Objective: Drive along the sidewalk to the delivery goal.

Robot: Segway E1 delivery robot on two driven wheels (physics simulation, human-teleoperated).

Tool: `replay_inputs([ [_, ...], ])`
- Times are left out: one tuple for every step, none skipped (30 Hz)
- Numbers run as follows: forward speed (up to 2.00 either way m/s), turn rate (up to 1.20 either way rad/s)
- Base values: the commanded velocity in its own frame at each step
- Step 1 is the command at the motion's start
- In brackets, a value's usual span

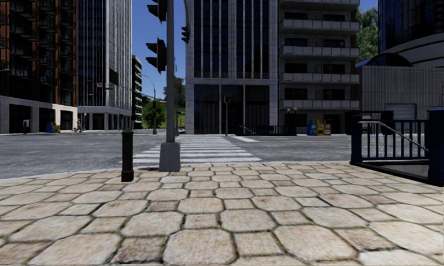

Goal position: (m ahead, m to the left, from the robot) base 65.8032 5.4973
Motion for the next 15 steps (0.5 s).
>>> replay_inputs([
  [2.00,0.00],
  [2.00,0.00],
  [2.00,0.00],
  [2.00,0.00],
  [2.00,0.00],
  [2.00,0.00],
  [2.00,0.00],
  [2.00,0.00],
  [2.00,0.00],
  [2.00,0.00],
  [2.00,0.00],
  [2.00,0.00],
  [2.00,0.00],
  [2.00,0.00],
  [2.00,0.00],
])
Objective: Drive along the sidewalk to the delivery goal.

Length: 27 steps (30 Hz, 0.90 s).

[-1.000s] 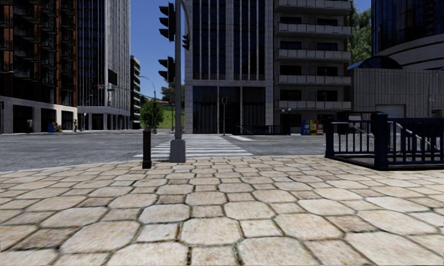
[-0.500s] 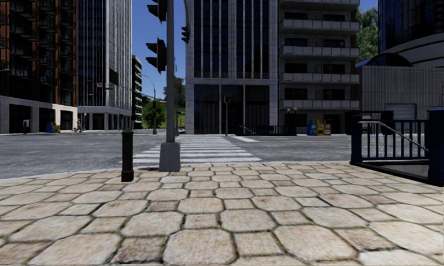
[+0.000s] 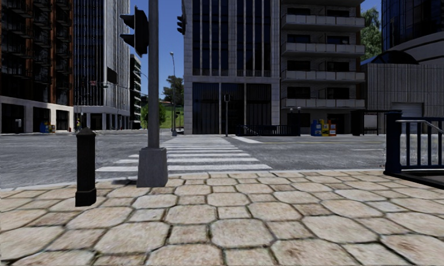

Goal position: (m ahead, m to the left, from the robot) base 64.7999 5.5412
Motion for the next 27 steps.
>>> replay_inputs([
  [2.00,0.00],
  [2.00,0.00],
  [2.00,0.00],
  [2.00,0.00],
  [2.00,0.00],
  [2.00,0.00],
  [2.00,0.00],
  [2.00,0.00],
  [2.00,0.00],
  [2.00,0.00],
  [2.00,0.00],
  [2.00,0.00],
  [2.00,0.00],
  [2.00,0.00],
  [2.00,0.00],
  [2.00,0.00],
  [2.00,0.00],
  [2.00,0.00],
  [2.00,0.00],
  [2.00,0.00],
  [2.00,0.00],
  [2.00,0.00],
  [2.00,0.00],
  [2.00,0.00],
  [2.00,0.00],
  [2.00,0.00],
  [2.00,0.00],
])
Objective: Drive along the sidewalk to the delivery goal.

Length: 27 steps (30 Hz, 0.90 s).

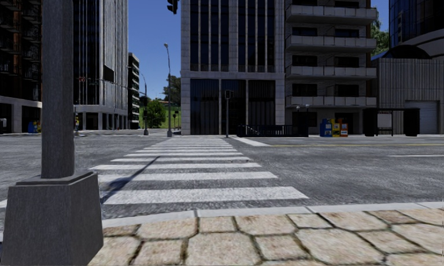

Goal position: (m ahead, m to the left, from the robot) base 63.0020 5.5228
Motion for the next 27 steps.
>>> replay_inputs([
  [2.00,0.00],
  [2.00,0.02],
  [2.00,0.09],
  [2.00,0.10],
  [2.00,0.10],
  [1.86,0.11],
  [1.57,0.17],
  [1.48,0.19],
  [1.46,0.19],
  [1.45,0.20],
  [1.45,0.20],
  [1.45,0.20],
  [1.45,0.21],
  [1.45,0.25],
  [1.45,0.27],
  [1.45,0.27],
  [1.45,0.27],
  [1.45,0.27],
  [1.45,0.26],
  [1.45,0.17],
  [1.45,0.14],
  [1.46,0.13],
  [1.46,0.13],
  [1.46,0.13],
  [1.46,0.13],
  [1.46,0.13],
  [1.46,0.13],
])
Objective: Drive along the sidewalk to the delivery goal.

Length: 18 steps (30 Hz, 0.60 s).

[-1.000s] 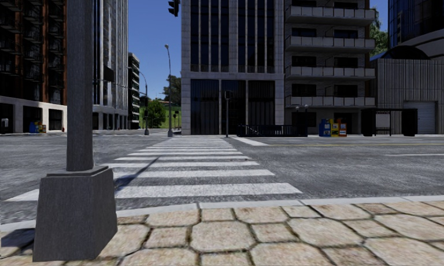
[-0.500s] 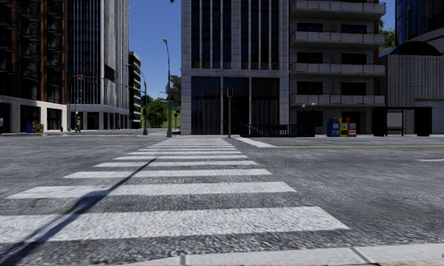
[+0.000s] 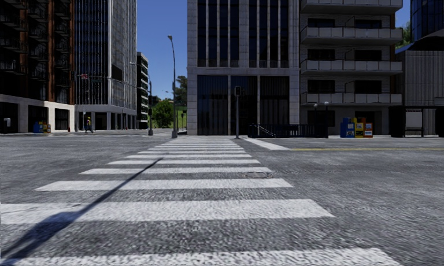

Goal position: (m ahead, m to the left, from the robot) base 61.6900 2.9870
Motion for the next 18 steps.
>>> replay_inputs([
  [1.46,0.13],
  [1.46,0.13],
  [1.46,0.13],
  [1.46,0.13],
  [1.46,0.13],
  [1.46,0.13],
  [1.46,0.13],
  [1.46,0.13],
  [1.46,0.14],
  [1.46,0.16],
  [1.46,0.22],
  [1.46,0.26],
  [1.46,0.28],
  [1.46,0.28],
  [1.46,0.28],
  [1.46,0.28],
  [1.46,0.28],
  [1.46,0.28],
])
